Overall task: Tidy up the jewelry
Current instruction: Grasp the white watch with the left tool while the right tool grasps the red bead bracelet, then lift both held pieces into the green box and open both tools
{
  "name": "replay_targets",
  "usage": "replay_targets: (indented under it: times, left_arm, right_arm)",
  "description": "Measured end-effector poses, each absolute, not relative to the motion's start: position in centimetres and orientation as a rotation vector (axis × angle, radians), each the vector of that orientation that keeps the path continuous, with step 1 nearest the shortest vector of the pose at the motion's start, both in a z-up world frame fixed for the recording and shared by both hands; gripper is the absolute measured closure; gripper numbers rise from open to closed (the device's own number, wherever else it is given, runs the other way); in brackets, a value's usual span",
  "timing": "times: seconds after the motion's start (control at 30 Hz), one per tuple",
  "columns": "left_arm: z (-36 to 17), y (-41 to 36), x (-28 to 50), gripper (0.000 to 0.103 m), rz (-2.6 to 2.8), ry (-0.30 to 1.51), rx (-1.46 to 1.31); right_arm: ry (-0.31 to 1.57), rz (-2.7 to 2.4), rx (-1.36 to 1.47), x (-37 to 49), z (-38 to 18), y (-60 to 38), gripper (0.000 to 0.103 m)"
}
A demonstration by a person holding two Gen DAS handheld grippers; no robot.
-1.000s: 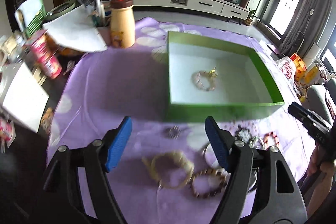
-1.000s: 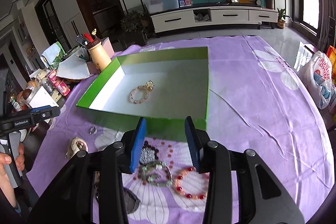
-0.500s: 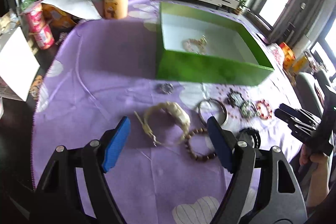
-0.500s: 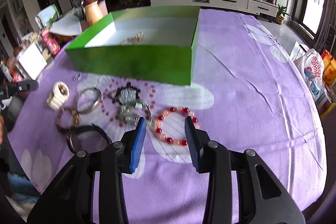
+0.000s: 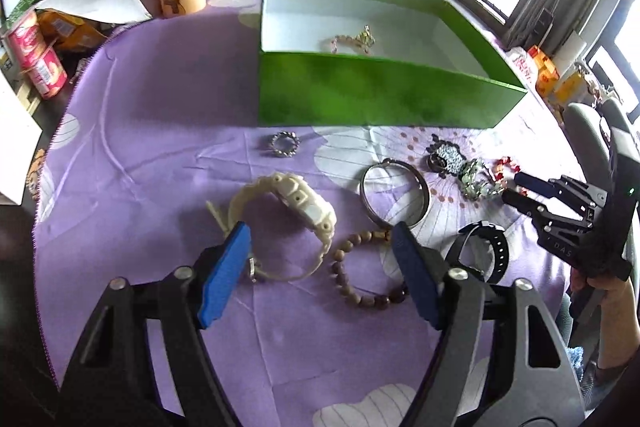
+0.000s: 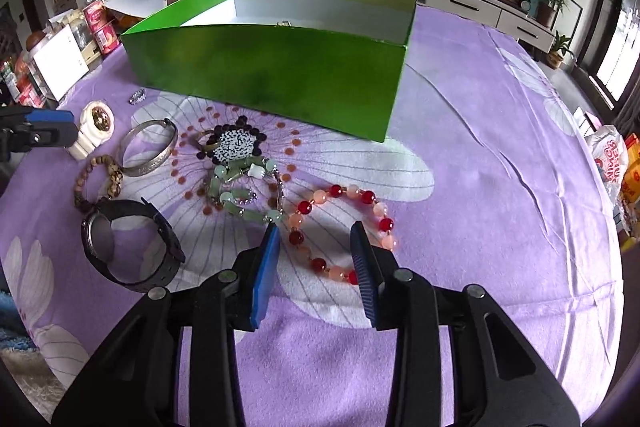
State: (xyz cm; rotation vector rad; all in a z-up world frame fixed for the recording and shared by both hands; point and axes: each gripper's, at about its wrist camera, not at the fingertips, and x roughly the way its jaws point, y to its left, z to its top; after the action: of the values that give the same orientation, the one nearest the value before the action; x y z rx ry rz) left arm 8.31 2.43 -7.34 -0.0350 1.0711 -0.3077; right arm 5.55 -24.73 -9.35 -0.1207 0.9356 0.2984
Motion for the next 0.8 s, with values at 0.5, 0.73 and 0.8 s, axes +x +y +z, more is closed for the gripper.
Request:
replay_targets:
  times: [0.5, 0.73, 0.8]
  left_arm:
    - [-9.9, 2.5, 9.9, 0.084, -0.297, 1.148, -0.087]
    - [-8.3, 3.5, 9.4, 0.086, -0.302, 1.098, -0.13]
    - [-7.7, 3.7, 9.3, 0.086, -0.301, 1.087, -0.139]
  right_arm:
    - [0.904, 0.319, -0.13, 5.8, -9.4, -23.9, 0.096]
    - [0.877, 0.311, 0.009, 5.2, -8.0, -25.5, 0.096]
    - [0.867, 0.318, 0.068, 5.1, -7.3, -26.3, 0.096]
